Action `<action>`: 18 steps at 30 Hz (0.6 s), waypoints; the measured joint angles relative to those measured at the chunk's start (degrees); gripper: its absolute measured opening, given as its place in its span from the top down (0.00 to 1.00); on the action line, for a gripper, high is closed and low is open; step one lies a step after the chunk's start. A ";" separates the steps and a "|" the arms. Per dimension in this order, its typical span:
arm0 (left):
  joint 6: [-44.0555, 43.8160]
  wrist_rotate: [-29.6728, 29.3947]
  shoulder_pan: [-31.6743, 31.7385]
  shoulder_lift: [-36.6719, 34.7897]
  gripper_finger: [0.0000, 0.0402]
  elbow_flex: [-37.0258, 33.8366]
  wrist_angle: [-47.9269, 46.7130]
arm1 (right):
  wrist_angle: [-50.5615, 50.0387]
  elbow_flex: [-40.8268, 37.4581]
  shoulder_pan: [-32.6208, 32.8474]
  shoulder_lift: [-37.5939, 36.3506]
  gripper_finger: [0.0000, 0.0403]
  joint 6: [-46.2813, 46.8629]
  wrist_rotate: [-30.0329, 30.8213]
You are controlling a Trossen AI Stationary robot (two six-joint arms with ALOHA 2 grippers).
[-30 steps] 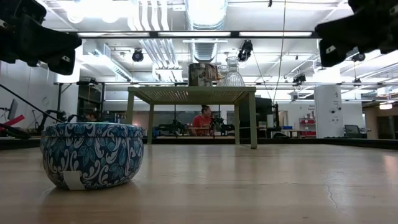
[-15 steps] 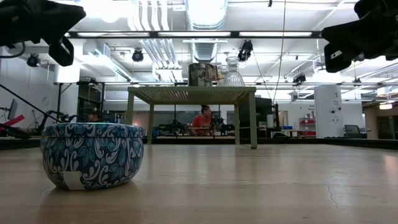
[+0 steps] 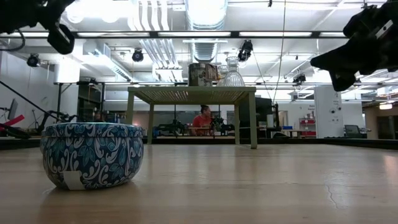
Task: Pick & Place candle stick holders
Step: Put the brown scented candle on the shelf
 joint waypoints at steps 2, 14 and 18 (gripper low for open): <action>0.11 0.04 0.00 2.54 0.91 3.03 -3.79 | -0.04 0.00 0.02 0.04 0.98 -0.56 -0.22; -8.89 -0.61 -0.56 33.09 0.50 37.45 -49.86 | -0.13 0.00 0.02 0.39 0.98 0.38 4.66; -17.76 3.24 -1.92 45.13 0.31 49.34 -67.87 | -0.16 0.00 0.02 0.39 0.98 0.40 4.66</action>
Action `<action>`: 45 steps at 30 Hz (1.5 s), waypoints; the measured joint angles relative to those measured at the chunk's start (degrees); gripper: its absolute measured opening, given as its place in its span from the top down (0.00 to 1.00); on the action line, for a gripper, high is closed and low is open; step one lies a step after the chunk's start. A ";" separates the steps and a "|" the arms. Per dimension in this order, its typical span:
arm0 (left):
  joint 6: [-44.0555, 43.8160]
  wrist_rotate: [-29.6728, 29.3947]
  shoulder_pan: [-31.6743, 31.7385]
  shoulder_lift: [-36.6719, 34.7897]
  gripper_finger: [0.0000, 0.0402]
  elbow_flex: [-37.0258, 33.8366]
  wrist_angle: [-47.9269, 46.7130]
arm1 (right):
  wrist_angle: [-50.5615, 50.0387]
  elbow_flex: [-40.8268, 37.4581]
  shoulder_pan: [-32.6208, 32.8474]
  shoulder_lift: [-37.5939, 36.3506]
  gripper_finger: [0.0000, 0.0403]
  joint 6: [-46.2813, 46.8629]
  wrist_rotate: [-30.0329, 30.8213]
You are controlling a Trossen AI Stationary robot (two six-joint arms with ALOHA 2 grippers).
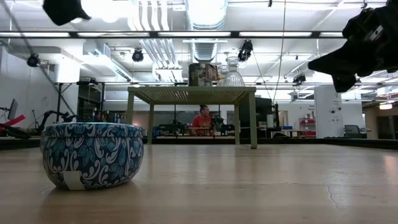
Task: Pick & Place candle stick holders
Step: Put the brown scented candle on the shelf
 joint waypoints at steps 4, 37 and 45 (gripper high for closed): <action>-7.32 5.97 -3.71 11.66 0.16 7.61 -10.91 | -0.55 0.00 0.00 0.00 0.98 -0.01 -0.02; -38.55 10.52 -29.57 38.42 0.10 14.61 -14.91 | -3.36 -0.09 0.04 0.09 0.98 3.53 -0.13; -38.86 10.50 -29.57 37.84 0.10 14.61 -16.96 | -3.40 -0.09 0.07 0.10 0.98 4.26 -0.15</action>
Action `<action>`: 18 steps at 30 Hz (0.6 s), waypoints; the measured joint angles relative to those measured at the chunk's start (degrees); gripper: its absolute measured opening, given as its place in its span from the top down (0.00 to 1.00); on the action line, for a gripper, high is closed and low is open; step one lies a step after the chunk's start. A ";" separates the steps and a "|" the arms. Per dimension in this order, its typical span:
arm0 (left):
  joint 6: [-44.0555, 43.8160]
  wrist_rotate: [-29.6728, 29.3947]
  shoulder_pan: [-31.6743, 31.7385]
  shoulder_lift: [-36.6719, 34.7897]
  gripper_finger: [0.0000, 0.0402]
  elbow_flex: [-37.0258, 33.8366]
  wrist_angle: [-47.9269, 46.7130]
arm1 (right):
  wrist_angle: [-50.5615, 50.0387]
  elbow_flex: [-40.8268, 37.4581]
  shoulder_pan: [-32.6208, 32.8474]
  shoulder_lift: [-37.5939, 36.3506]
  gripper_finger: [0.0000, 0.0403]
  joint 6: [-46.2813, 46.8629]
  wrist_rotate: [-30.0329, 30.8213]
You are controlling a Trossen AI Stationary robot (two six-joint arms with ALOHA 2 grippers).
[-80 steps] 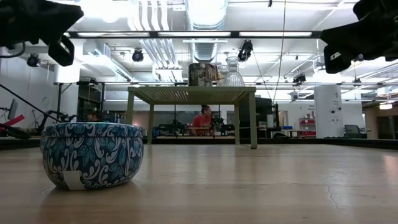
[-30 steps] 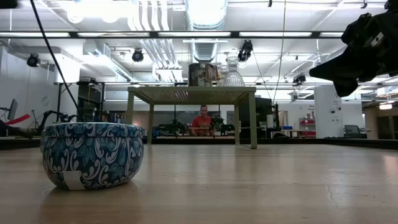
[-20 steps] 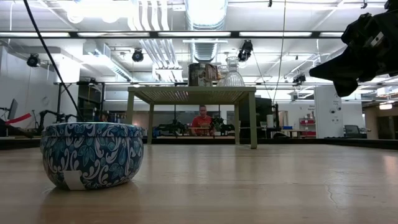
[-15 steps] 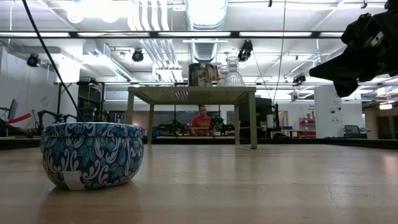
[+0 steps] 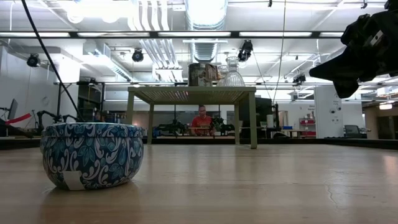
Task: Pick & Place candle stick holders
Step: Put the brown scented candle on the shelf
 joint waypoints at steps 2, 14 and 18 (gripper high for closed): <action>0.17 -0.01 0.00 0.00 0.10 0.00 -0.07 | 0.00 0.00 0.00 -0.01 0.98 -0.02 0.00; 3.68 1.37 1.03 -0.02 0.10 -0.02 0.63 | -0.05 0.00 0.00 -0.01 0.98 -0.21 0.00; 6.13 4.85 2.36 -0.39 0.10 -0.05 0.31 | -0.06 0.00 0.00 -0.01 0.98 -0.26 0.00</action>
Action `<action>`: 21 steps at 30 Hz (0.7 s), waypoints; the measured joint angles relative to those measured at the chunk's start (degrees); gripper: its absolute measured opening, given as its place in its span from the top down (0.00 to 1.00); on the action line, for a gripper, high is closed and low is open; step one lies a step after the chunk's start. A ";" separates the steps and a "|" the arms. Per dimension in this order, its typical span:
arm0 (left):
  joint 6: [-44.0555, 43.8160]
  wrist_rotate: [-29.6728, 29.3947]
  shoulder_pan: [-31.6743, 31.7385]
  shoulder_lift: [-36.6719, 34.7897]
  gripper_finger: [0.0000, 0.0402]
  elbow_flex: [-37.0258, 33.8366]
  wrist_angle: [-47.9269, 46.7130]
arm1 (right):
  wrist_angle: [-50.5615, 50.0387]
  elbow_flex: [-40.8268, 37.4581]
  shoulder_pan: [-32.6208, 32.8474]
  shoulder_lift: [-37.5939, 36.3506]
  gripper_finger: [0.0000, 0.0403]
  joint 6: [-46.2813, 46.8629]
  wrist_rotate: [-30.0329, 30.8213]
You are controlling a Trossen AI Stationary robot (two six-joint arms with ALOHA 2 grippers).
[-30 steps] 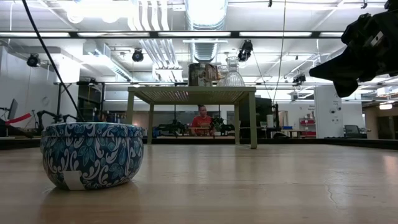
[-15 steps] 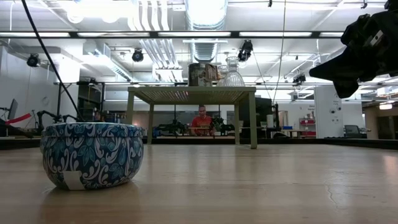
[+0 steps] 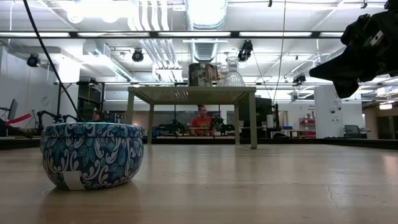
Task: Pick & Place candle stick holders
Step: Put the brown scented candle on the shelf
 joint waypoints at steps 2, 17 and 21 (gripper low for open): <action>1.42 1.01 0.64 -0.38 0.10 -0.08 -0.52 | 0.02 0.00 0.00 0.00 0.98 -0.07 0.00; 4.40 0.44 1.99 -1.79 0.10 -5.07 9.07 | 0.11 0.00 -0.02 0.43 0.98 -0.18 0.01; 3.67 0.37 2.01 -2.01 0.10 -6.48 9.42 | 0.10 -0.07 -0.02 0.80 0.98 0.25 0.00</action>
